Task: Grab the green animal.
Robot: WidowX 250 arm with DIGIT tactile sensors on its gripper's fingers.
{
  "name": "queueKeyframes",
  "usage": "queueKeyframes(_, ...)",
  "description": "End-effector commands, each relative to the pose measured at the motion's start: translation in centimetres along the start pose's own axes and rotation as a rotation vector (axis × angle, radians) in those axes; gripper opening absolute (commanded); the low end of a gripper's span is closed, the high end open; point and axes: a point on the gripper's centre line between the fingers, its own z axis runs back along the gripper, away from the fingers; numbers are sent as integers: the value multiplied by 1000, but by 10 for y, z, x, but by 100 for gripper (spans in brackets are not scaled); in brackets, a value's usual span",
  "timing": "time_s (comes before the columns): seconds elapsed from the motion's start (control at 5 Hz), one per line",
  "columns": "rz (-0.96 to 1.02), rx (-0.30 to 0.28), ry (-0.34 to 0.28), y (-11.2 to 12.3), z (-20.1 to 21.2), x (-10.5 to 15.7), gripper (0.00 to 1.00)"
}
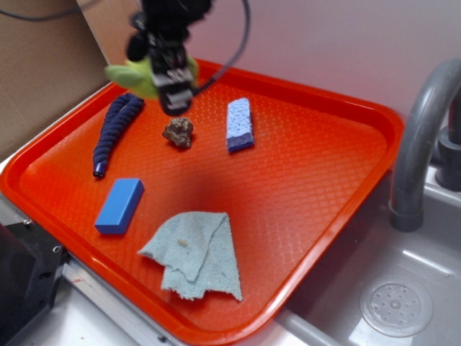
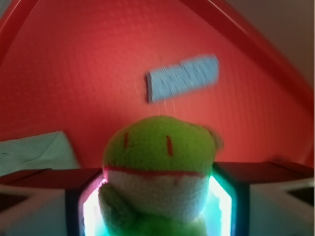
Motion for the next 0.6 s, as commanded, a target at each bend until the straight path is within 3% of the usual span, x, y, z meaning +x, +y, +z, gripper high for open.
queueKeyframes(0.0, 521, -9, -165, -28, 85, -13, 0)
queueKeyframes(0.2, 582, -40, -236, -17, 99, -12, 0)
queueKeyframes(0.4, 513, -1, -227, -3, 86, -2, 0)
